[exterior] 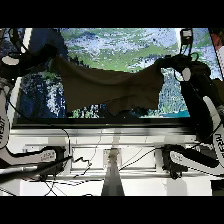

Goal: Fold the clothes and pants, and hang the long-sleeved shirts on hangers.

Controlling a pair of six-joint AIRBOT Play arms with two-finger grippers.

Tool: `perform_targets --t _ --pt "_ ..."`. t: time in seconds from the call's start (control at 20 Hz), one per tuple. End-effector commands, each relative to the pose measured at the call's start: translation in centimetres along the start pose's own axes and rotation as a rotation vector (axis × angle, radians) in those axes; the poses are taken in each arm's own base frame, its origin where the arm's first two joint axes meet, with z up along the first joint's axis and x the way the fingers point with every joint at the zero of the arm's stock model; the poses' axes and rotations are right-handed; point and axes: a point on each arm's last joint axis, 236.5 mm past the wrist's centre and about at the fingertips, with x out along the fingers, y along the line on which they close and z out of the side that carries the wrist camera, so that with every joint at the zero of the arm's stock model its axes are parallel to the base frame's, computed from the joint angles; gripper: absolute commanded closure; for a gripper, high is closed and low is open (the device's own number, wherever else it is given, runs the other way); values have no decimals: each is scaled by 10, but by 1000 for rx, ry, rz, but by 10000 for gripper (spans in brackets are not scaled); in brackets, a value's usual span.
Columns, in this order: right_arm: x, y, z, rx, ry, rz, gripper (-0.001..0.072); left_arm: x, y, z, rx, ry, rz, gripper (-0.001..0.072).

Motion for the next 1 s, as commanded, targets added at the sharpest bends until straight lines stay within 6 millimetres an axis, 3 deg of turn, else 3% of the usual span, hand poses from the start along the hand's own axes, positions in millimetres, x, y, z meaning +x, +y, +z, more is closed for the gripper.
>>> perform_targets --t 0.0,0.15,0.25,0.3,0.4,0.5,0.55,0.8,0.85,0.95 --pt "-5 -51 -34 101 128 -87 326 -10 10 -9 6 58 -8 -13" --pt "-20 -89 -94 211 354 -144 329 -34 18 -27 -40 173 -66 -13" --pt "-27 -90 -126 241 476 -84 331 -52 23 -46 -76 272 -110 -13" --pt "-27 -80 -136 260 513 -9 339 -60 27 -55 -91 315 -121 -13" --pt "-21 -47 -140 359 527 178 352 -74 34 -73 -168 389 -138 1" --pt "-14 -13 -135 476 523 356 353 -83 42 -89 -218 416 -133 140" --pt "-10 2 -135 536 530 429 346 -89 44 -99 -243 421 -125 143" --pt "21 34 -150 749 575 561 324 -134 21 -139 -255 418 -120 143" --pt "25 37 -149 766 567 583 271 -144 17 -147 -237 415 -108 143" --pt "28 43 -145 785 549 623 252 -160 18 -164 -256 423 -47 143"
